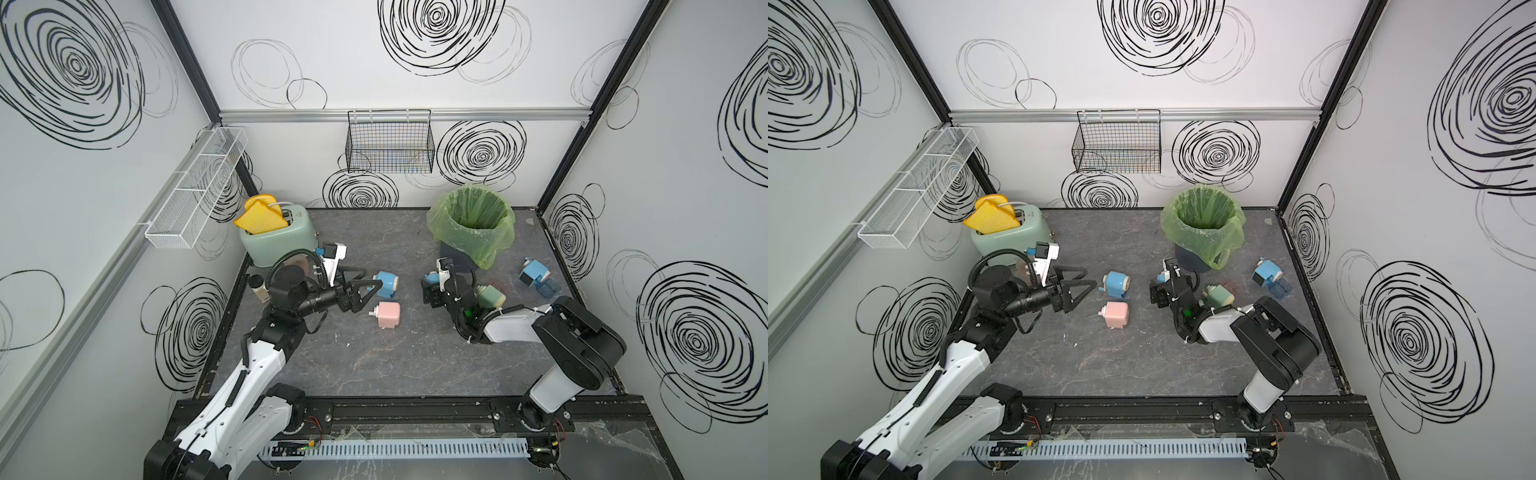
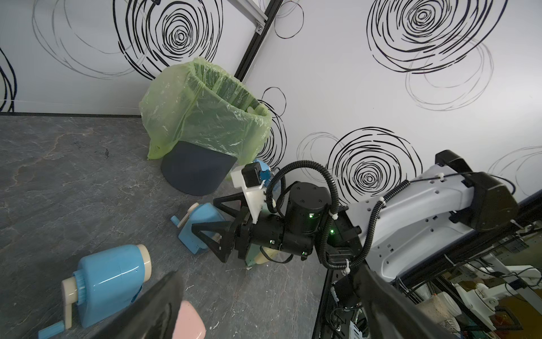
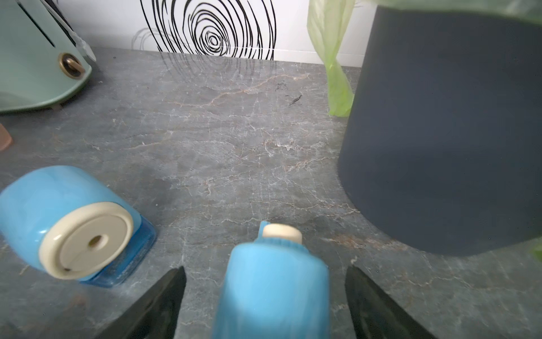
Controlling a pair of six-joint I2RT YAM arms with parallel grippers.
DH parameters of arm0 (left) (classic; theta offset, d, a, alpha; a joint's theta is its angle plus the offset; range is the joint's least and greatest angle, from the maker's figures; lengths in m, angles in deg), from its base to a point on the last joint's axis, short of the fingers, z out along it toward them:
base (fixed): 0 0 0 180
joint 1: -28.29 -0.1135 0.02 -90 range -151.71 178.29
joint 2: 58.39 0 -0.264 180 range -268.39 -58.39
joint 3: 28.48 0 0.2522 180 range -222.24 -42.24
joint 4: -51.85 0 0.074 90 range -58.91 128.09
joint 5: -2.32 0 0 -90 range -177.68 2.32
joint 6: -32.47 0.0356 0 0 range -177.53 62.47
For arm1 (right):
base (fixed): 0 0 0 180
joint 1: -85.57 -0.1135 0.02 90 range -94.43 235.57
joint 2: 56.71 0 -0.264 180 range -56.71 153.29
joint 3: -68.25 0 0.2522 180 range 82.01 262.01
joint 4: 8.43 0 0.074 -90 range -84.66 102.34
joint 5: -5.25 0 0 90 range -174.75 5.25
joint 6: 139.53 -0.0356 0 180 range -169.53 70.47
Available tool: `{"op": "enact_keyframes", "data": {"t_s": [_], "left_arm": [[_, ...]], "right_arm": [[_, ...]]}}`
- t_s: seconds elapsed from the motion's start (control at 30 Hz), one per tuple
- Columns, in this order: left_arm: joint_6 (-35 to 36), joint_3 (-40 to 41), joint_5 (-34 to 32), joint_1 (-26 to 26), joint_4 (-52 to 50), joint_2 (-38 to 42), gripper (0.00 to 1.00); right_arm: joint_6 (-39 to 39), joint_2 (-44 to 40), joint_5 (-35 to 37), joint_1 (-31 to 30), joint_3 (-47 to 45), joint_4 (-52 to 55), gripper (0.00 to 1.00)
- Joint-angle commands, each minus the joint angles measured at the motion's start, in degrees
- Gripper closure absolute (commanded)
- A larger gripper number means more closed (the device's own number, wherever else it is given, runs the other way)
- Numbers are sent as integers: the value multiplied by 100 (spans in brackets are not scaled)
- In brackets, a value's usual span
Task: Take out the pencil sharpener tray and clean the shavings
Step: Place the pencil sharpener at the center of the board.
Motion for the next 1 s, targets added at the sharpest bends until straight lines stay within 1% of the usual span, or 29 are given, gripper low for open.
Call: {"op": "enact_keyframes", "data": {"t_s": [0.0,0.07,0.17,0.2,0.23,0.27,0.33,0.4,0.43,0.53,0.6,0.67,0.7,0.73,0.8,0.97], "left_arm": [[37,-18,-24,19,140,89,3],[33,-18,-41,10,139,82,3],[21,-20,-76,-13,168,65,3],[-1,-22,-81,-25,192,56,3],[-40,-10,-68,-37,238,51,3],[-73,-4,-74,-46,274,37,3],[-145,25,-68,-78,348,30,3],[-199,43,-68,-108,382,34,3],[-211,59,-68,-121,404,41,3],[-260,83,-46,-153,452,46,3],[-288,104,-27,-160,484,45,3],[-300,113,-18,-172,489,48,3],[-300,114,-20,-175,485,55,3],[-300,110,-16,-185,489,53,3],[-300,116,-7,-202,489,55,3],[-272,106,2,-218,429,80,3]], "right_arm": [[142,-631,-288,-72,-98,124,0],[213,-1034,-515,-156,-99,342,1],[188,-1432,-1127,-250,-72,536,1],[108,-1482,-1409,-264,-61,568,1],[164,-1521,-1909,-264,-35,703,1],[205,-1555,-2205,-285,-51,724,1],[406,-1734,-3179,-330,-385,335,1],[577,-1817,-3773,-391,-639,27,1],[746,-1810,-3890,-449,-674,47,1],[1229,-1766,-3970,-588,-823,-63,1],[1549,-1674,-4163,-616,-945,-273,1],[1877,-1508,-4440,-666,-913,-325,1],[2049,-1377,-4450,-744,-787,-205,1],[2168,-1263,-4395,-828,-659,-55,1],[2290,-886,-3937,-983,-382,109,1],[2319,-270,-3327,-984,-151,-187,1]]}}
